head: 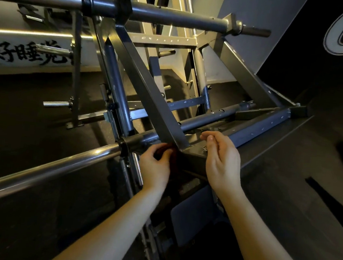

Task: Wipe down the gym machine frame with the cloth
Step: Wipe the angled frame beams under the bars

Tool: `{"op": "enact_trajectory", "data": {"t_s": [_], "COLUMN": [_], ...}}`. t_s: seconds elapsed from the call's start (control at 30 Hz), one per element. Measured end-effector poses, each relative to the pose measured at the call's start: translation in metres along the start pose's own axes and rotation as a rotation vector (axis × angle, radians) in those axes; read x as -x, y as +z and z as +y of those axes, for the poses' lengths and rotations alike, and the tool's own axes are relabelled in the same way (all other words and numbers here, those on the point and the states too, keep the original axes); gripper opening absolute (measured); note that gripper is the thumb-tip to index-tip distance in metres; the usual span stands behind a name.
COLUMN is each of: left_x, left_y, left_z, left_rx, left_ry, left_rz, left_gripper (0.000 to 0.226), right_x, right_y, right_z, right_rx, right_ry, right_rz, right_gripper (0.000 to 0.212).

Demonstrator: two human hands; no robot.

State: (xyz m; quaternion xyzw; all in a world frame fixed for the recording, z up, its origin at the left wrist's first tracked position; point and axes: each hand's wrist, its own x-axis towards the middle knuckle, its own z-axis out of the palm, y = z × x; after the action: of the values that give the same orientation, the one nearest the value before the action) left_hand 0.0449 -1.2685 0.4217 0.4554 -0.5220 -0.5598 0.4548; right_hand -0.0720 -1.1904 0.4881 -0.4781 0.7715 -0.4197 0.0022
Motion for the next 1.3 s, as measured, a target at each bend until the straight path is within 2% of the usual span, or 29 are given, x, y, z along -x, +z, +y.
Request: {"op": "enact_trajectory", "data": {"t_s": [0.07,0.13,0.3,0.37,0.47,0.53,0.63,0.67,0.83,0.9,1.0,1.07,1.13,1.2,1.3], "left_x": [-0.003,0.017,0.06,0.043,0.023,0.034,0.054,0.053,0.001,-0.019,-0.035,-0.038,-0.035,-0.031,-0.032], "left_y": [0.003,0.01,0.005,0.001,0.0,0.002,-0.004,-0.008,-0.025,-0.023,-0.008,0.005,0.014,0.019,0.021], "left_z": [-0.001,0.007,0.031,0.029,0.028,0.035,0.049,0.052,0.079,0.098,0.125,0.137,0.145,0.149,0.155], "left_rx": [-0.017,-0.002,0.03,-0.025,-0.049,-0.018,-0.024,-0.045,-0.232,-0.275,-0.262,-0.253,-0.188,-0.092,-0.027], "left_ry": [-0.041,-0.022,0.186,0.194,0.132,0.183,0.262,0.265,0.311,0.36,0.424,0.402,0.278,0.127,0.022], "left_rz": [0.064,0.042,-0.225,-0.222,-0.098,-0.173,-0.44,-0.476,-0.461,-0.483,-0.5,-0.548,-0.638,-0.743,-0.85], "left_gripper": [0.022,0.022,0.023,0.022,0.019,0.02,0.02,0.02,0.025,0.02,0.019,0.021,0.02,0.019,0.015], "right_x": [0.001,0.0,0.001,0.003,0.005,0.004,-0.001,-0.001,0.021,0.031,0.038,0.037,0.032,0.026,0.022], "right_y": [0.0,0.0,-0.002,-0.005,-0.007,-0.008,-0.01,-0.014,-0.05,-0.058,-0.058,-0.051,-0.045,-0.043,-0.047], "right_z": [0.002,0.003,-0.001,-0.004,-0.003,-0.003,-0.004,-0.004,-0.009,-0.019,-0.041,-0.055,-0.061,-0.064,-0.066], "right_rx": [-0.047,-0.097,-0.231,-0.299,-0.37,-0.388,-0.439,-0.48,-0.487,-0.475,-0.486,-0.477,-0.421,-0.365,-0.411], "right_ry": [0.02,0.024,0.047,0.059,0.087,0.099,0.131,0.165,0.284,0.338,0.323,0.289,0.276,0.285,0.303], "right_rz": [0.014,0.052,0.083,0.094,0.111,0.138,0.172,0.189,0.363,0.359,0.268,0.208,0.182,0.206,0.253], "right_gripper": [0.031,0.035,0.047,0.042,0.034,0.034,0.036,0.036,0.025,0.019,0.015,0.018,0.027,0.034,0.037]}}
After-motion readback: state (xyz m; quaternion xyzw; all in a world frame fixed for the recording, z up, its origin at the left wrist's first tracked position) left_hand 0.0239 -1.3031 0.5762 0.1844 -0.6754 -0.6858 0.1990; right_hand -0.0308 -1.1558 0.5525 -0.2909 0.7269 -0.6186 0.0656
